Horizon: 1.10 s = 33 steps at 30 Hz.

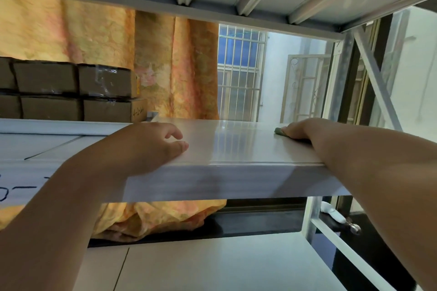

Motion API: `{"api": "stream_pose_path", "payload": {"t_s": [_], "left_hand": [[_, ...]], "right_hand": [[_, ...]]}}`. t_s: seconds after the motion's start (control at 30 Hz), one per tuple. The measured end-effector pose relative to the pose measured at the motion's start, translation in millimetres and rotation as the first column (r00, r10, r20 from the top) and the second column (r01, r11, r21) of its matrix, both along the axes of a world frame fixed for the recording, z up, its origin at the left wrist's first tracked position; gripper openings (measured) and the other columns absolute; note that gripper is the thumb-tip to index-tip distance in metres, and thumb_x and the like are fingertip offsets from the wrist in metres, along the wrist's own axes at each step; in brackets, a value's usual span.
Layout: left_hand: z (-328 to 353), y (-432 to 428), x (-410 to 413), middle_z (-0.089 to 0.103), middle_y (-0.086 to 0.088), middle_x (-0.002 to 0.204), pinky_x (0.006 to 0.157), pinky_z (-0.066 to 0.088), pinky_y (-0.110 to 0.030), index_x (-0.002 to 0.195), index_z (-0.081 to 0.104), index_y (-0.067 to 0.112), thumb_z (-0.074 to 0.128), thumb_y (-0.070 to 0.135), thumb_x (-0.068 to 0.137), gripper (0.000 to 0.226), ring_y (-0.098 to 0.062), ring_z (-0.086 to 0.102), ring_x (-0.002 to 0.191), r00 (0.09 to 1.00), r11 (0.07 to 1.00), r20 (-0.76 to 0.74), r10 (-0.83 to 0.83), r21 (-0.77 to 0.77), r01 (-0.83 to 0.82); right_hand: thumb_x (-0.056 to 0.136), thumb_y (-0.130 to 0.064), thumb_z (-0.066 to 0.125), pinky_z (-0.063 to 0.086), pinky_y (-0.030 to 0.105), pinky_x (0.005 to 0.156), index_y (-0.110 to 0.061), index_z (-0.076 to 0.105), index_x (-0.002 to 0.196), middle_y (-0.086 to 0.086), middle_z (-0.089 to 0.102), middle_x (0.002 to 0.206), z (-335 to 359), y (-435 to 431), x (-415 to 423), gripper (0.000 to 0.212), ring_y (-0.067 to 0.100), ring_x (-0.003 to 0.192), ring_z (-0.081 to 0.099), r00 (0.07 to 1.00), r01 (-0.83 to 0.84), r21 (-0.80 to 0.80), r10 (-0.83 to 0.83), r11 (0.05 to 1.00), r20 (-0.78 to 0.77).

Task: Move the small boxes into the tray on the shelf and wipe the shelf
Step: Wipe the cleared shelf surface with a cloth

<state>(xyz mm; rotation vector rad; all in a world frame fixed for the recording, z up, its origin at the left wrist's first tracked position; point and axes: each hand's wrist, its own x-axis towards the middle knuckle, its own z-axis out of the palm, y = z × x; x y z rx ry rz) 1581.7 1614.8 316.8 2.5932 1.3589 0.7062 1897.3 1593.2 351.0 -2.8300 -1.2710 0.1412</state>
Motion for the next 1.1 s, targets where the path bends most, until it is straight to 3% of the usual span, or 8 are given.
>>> {"api": "stream_pose_path", "payload": {"t_s": [0.2, 0.6, 0.77, 0.9, 1.0, 1.1], "left_hand": [[-1, -1, -3, 0.053, 0.004, 0.136, 0.082, 0.034, -0.027, 0.126, 0.052, 0.037, 0.043, 0.053, 0.091, 0.04, -0.015, 0.05, 0.112, 0.999, 0.999, -0.019, -0.048, 0.007, 0.048], [-1, -5, -2, 0.051, 0.003, 0.139, 0.083, 0.031, -0.026, 0.126, 0.053, 0.036, 0.039, 0.047, 0.095, 0.035, -0.017, 0.048, 0.121, 0.995, 0.995, -0.025, -0.094, 0.014, 0.094], [0, -9, -2, 0.051, 0.004, 0.138, 0.084, 0.031, -0.026, 0.129, 0.051, 0.034, 0.036, 0.047, 0.096, 0.038, -0.017, 0.047, 0.12, 0.99, 0.991, -0.042, -0.137, -0.002, 0.137], [1, -8, -3, 0.051, 0.005, 0.137, 0.083, 0.032, -0.026, 0.13, 0.048, 0.036, 0.036, 0.051, 0.095, 0.04, -0.013, 0.045, 0.107, 0.982, 0.983, -0.051, -0.183, -0.045, 0.18], [1, -9, -5, 0.047, 0.005, 0.142, 0.085, 0.031, -0.026, 0.134, 0.045, 0.035, 0.036, 0.051, 0.095, 0.043, -0.016, 0.046, 0.121, 0.977, 0.978, -0.047, -0.207, -0.047, 0.204], [0, -8, -6, 0.043, 0.006, 0.146, 0.088, 0.03, -0.026, 0.135, 0.044, 0.034, 0.036, 0.05, 0.095, 0.044, -0.016, 0.042, 0.128, 0.974, 0.975, -0.033, -0.223, -0.03, 0.222]], "right_hand": [[0.1, -0.051, 0.022, 0.02, 0.037, 0.114, -0.005, 0.026, 0.148, 0.013, 0.026, 0.155, -2, -16, -6, 0.066, 0.029, 0.141, 0.029, 0.999, 0.032, 0.022, -0.032, 0.999, -0.032], [0.103, -0.042, 0.018, 0.013, 0.032, 0.116, -0.003, 0.025, 0.147, 0.014, 0.025, 0.156, -3, -47, -24, 0.06, 0.025, 0.144, 0.024, 0.998, 0.027, 0.084, -0.022, 0.996, -0.058], [0.098, -0.055, 0.025, 0.017, 0.036, 0.115, -0.008, 0.029, 0.147, 0.011, 0.03, 0.153, -8, -51, -21, 0.068, 0.026, 0.14, 0.031, 0.994, 0.048, 0.093, -0.038, 0.994, -0.106], [0.079, -0.077, 0.035, 0.023, 0.046, 0.114, -0.02, 0.027, 0.148, 0.007, 0.032, 0.152, -15, -61, -15, 0.089, 0.028, 0.134, 0.038, 0.992, 0.07, 0.135, -0.055, 0.988, -0.113], [0.082, -0.075, 0.033, 0.022, 0.047, 0.115, -0.021, 0.024, 0.148, 0.007, 0.03, 0.153, -18, -68, -26, 0.086, 0.027, 0.136, 0.034, 0.992, 0.055, 0.148, -0.037, 0.987, -0.124], [0.088, -0.07, 0.029, 0.01, 0.045, 0.119, -0.022, 0.013, 0.152, 0.004, 0.013, 0.16, -18, -75, -50, 0.082, 0.025, 0.146, 0.016, 0.993, -0.001, 0.15, 0.019, 0.989, -0.12]]}}
